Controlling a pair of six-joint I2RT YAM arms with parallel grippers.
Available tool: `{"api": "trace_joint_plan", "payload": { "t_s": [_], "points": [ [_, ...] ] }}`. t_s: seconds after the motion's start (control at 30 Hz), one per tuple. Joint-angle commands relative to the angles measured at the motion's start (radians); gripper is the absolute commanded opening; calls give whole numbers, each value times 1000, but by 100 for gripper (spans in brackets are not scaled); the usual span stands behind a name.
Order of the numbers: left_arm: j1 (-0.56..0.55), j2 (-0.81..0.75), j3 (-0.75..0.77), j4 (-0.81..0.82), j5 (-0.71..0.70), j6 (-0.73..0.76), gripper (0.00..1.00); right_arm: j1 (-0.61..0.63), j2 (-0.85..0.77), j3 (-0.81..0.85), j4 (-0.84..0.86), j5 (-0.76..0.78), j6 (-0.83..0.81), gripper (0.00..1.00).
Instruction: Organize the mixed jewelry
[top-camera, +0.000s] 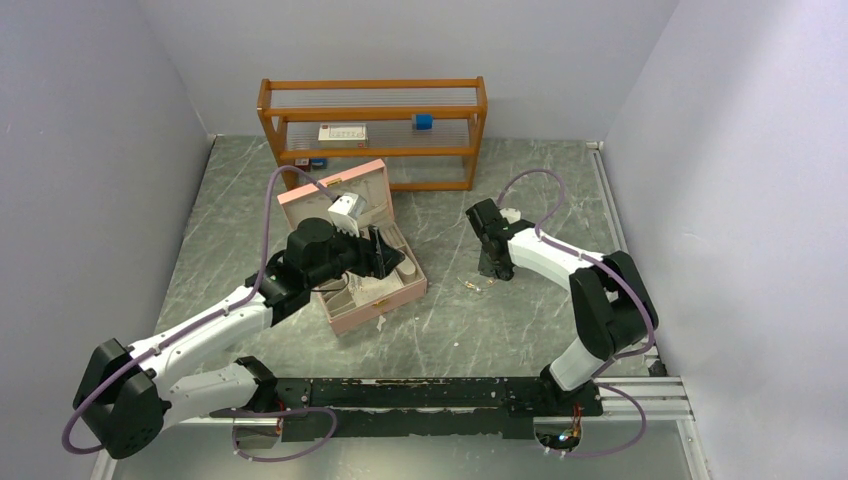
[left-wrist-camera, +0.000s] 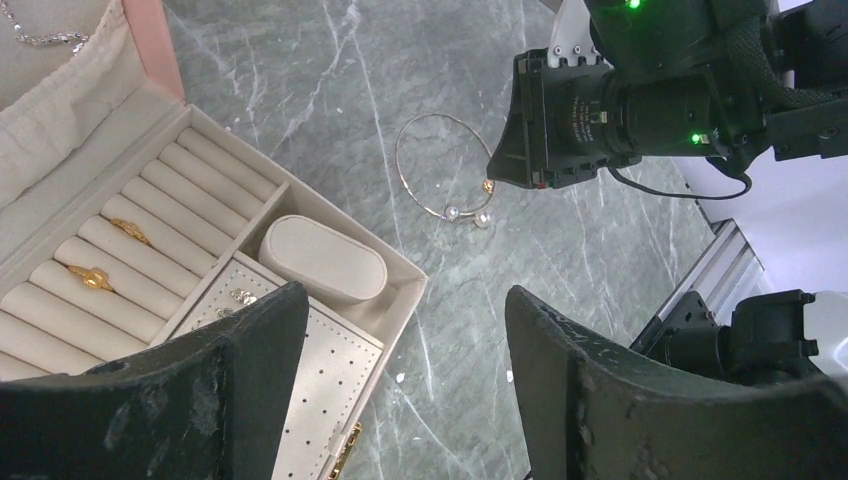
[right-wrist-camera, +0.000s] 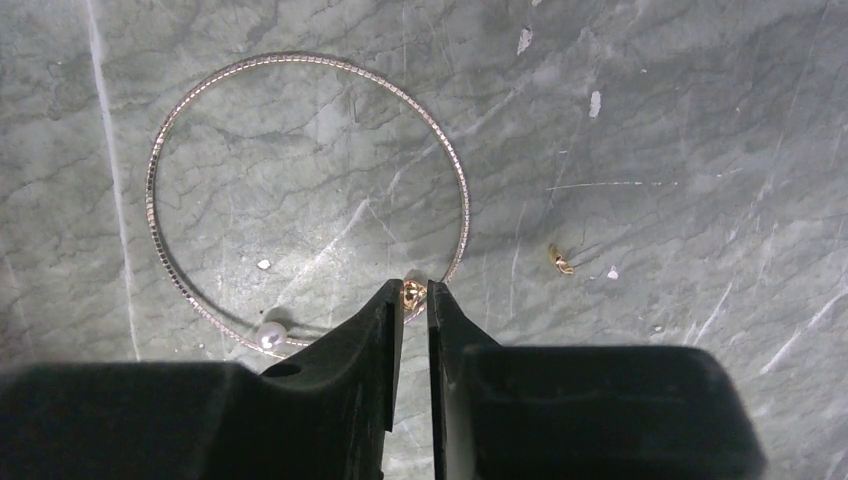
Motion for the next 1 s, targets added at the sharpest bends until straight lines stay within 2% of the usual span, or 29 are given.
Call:
{"api": "trace_joint_plan", "payload": {
  "t_s": [0.0,0.17,0.37,0.7,0.97],
  "points": [
    [-5,4,25,39,9,3,76,-7,28,8,12,9,2,18],
    [-5,10,23,42,16,-2,75,-6,41,11,15,4,3,14],
    [-5,4,21,42,10,-2,74,-8,26,7,16,-1,-5,0],
    [-5,9,28,40,22,-30,75,-7,-39,-9,61,-51,-27,0],
    [-4,28,97,12,102,-105,90,-7,-226,-70,253,-224,-68,0]
  ]
}}
